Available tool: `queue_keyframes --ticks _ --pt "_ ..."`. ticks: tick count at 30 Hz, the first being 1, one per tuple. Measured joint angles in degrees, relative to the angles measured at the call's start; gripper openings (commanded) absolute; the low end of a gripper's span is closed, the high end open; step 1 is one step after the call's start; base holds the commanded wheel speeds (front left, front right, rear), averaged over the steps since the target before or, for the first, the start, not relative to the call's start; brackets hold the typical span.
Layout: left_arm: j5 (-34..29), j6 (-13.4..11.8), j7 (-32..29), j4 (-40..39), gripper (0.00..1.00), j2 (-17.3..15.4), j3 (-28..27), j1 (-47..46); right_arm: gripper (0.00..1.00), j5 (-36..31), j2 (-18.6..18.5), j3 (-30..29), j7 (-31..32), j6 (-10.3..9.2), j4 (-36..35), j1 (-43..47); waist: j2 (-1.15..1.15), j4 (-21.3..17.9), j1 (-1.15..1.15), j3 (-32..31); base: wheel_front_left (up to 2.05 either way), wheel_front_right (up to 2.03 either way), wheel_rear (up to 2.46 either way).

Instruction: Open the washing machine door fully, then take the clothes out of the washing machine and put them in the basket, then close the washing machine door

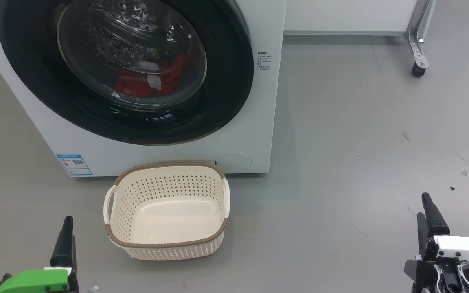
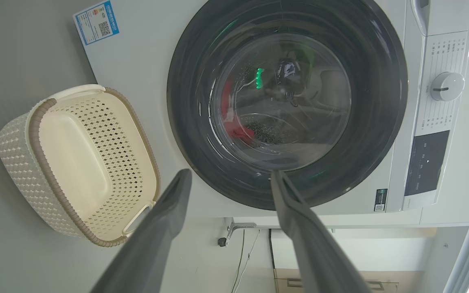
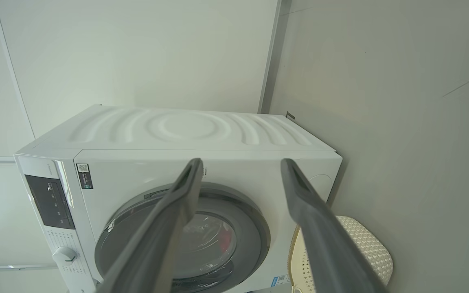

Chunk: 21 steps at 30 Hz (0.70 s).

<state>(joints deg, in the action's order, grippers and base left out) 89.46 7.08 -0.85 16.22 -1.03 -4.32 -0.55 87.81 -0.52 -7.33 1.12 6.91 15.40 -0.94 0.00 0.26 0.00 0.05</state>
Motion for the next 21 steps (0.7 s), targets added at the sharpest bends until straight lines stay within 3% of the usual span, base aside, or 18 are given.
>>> queue_keyframes --ticks 21 --pt "-9.6 0.0 3.4 -4.2 1.0 0.0 -0.7 -0.1 1.0 -10.7 -0.3 0.8 -3.3 0.01 -3.8 -1.3 0.0 0.4 0.0 -0.6 0.0 0.0 0.0"
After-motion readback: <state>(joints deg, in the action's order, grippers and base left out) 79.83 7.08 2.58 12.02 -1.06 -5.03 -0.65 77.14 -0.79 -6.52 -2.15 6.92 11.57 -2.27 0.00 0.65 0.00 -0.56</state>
